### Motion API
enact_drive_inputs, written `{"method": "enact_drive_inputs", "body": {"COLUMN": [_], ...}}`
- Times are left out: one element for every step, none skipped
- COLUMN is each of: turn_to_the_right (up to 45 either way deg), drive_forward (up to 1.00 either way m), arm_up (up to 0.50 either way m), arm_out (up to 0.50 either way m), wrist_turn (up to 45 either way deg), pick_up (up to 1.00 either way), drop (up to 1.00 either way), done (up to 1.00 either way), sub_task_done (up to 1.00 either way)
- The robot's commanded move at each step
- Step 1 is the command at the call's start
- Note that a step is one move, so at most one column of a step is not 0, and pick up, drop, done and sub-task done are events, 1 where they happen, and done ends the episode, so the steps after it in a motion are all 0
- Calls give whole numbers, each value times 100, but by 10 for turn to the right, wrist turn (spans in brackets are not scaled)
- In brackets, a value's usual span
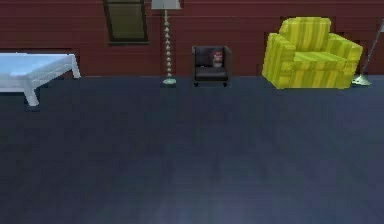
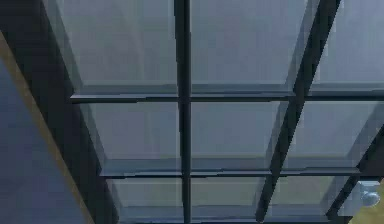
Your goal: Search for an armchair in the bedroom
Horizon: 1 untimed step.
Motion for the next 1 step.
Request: {"method": "enact_drive_inputs", "body": {"turn_to_the_right": [0], "drive_forward": [100], "arm_up": [0], "arm_out": [0], "wrist_turn": [0], "pick_up": [0], "drop": [0], "done": [0], "sub_task_done": [0]}}
